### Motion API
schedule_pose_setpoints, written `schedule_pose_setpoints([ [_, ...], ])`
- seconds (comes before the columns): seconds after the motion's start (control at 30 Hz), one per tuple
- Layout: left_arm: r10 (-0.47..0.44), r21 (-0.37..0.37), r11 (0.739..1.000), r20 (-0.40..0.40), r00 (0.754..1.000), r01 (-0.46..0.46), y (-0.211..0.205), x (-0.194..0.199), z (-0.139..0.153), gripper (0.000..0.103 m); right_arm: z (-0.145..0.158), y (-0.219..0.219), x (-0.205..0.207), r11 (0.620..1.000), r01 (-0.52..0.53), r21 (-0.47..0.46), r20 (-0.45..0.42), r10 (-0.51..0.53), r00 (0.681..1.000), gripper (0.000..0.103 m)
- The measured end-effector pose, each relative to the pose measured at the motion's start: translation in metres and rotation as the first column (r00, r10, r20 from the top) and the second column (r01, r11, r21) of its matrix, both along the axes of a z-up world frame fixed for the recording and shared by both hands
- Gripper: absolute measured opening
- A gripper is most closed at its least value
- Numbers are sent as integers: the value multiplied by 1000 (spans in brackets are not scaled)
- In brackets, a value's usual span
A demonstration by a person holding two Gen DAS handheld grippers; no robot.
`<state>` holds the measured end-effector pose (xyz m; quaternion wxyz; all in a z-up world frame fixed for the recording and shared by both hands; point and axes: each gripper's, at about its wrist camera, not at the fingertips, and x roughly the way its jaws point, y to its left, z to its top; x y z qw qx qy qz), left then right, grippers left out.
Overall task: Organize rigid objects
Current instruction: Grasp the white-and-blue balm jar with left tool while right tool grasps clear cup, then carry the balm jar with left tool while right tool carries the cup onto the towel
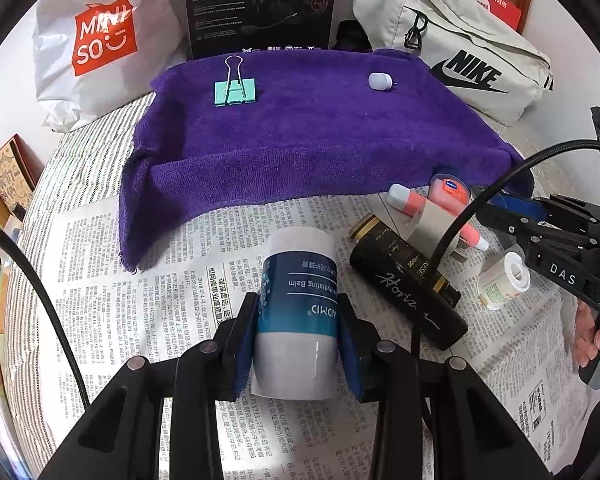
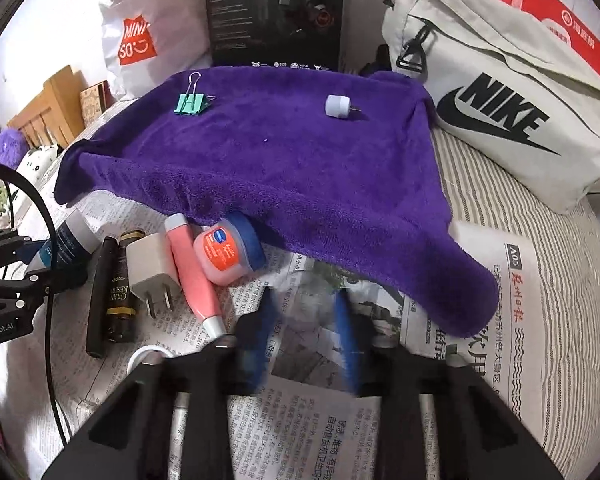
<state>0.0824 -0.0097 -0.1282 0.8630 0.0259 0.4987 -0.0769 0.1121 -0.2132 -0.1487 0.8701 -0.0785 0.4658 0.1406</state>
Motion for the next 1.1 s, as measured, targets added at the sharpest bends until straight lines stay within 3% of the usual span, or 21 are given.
schedule_pose_setpoints([
  [0.33,18,-15,1000,12,1000,-17,3,-2,1,35,6,-24,-6,997,50,-62,-16,-51,999,27],
  [0.67,39,-63,997,0,999,-39,9,0,3,35,4,-28,-5,998,52,-33,-30,-53,998,27],
  [0.77,43,-93,995,-3,999,-43,11,-2,8,35,7,-27,-6,999,44,-27,-28,-45,999,27],
  [1.1,57,-91,994,28,998,-54,13,2,37,35,31,-24,-7,1000,20,-4,-5,-20,1000,27],
])
